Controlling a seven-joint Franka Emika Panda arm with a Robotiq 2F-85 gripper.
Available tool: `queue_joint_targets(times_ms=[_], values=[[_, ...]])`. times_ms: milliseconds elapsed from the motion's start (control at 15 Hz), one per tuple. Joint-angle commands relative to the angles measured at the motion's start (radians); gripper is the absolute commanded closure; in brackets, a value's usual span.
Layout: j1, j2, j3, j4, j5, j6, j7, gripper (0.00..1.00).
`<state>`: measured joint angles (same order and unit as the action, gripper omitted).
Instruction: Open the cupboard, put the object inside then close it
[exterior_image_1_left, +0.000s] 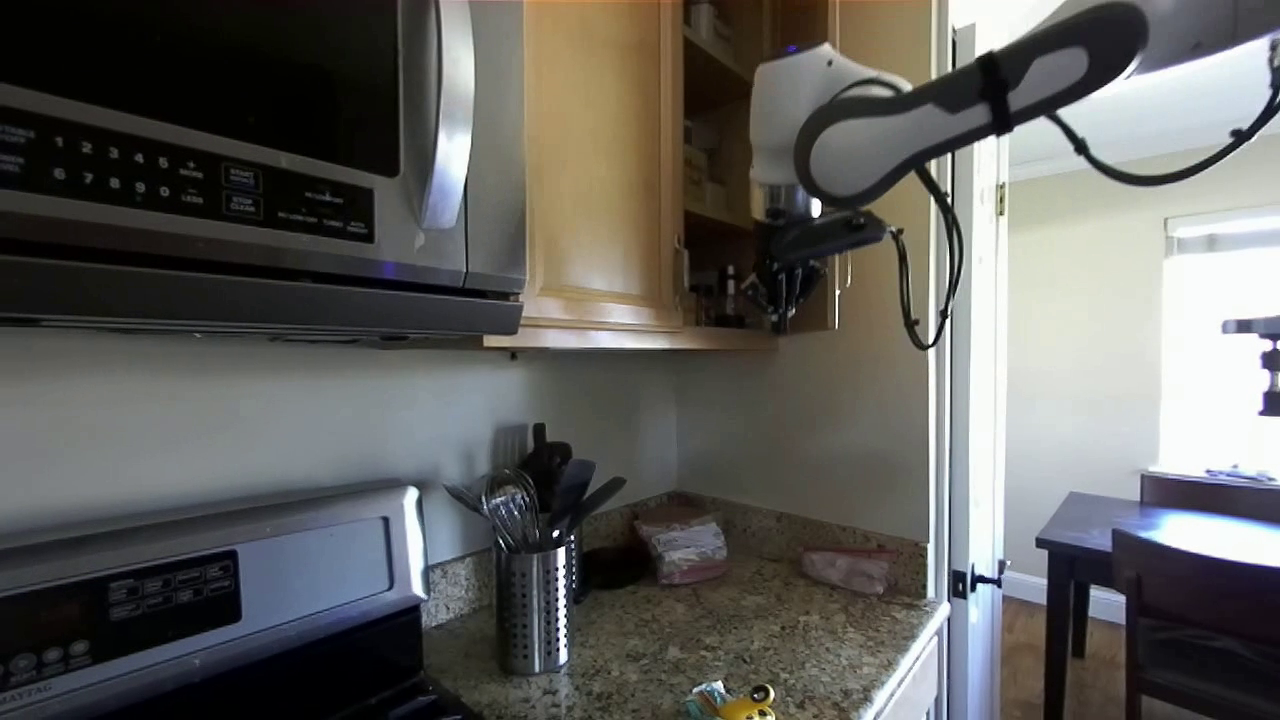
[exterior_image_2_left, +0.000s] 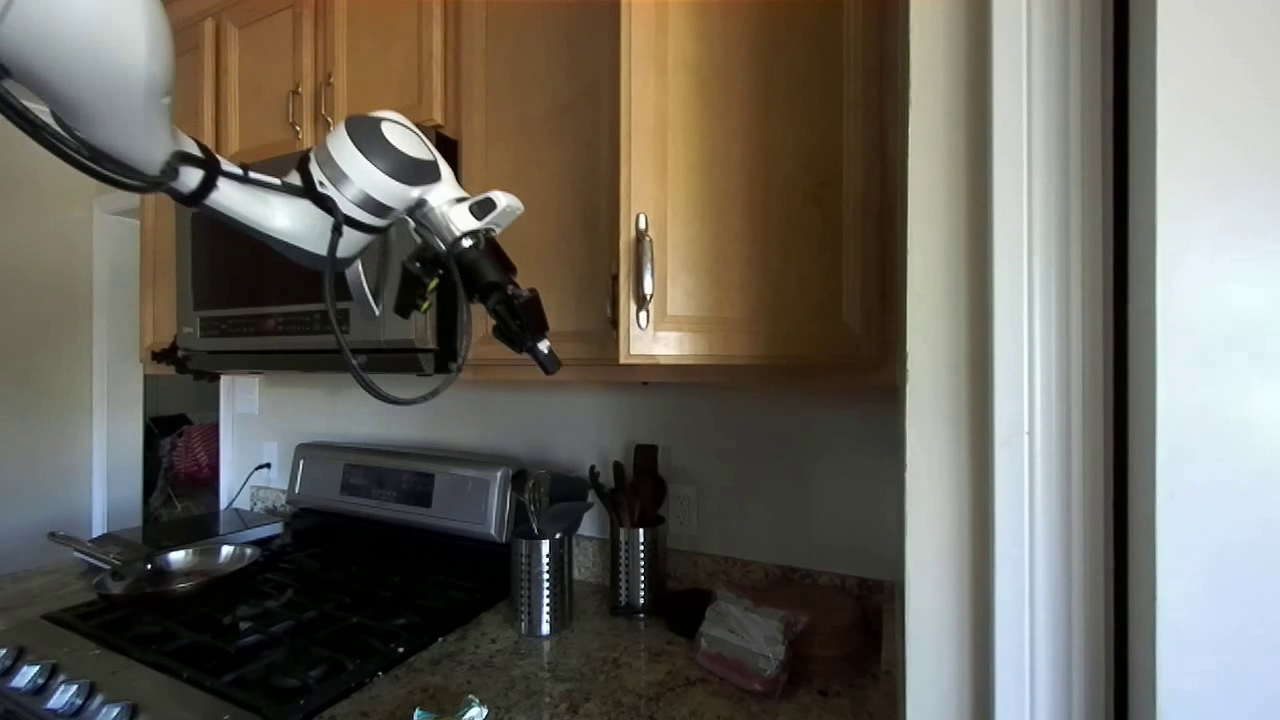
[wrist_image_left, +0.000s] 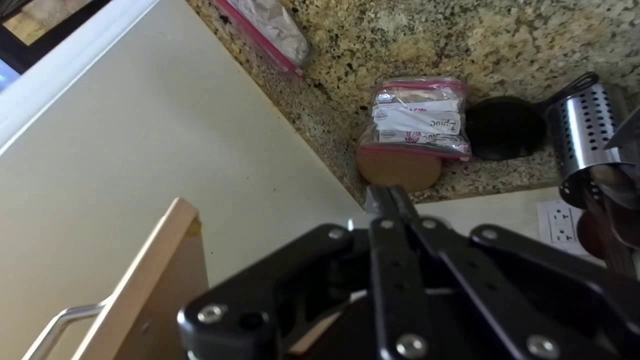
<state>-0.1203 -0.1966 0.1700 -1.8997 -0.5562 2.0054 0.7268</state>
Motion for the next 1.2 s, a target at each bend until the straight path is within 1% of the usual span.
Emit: queue_joint_targets(times_ms=[0,333,600,867,1133], values=[[0.009,0.154,-0.062,0.093,-0.062,0.054,0.025,1.0],[0.038,0.24,-0.132,0.195,-0.106,0.07,0.031,1.0],[0.046,0.279,-0.168,0.261,-0.2,0.049,0.068,1.0],[0.047,0.283,-0.197,0.281,-0.283,0.038,0.089,1.0],[0.043,0.263,-0.218,0.277,-0.335,0.003,0.101,1.0]])
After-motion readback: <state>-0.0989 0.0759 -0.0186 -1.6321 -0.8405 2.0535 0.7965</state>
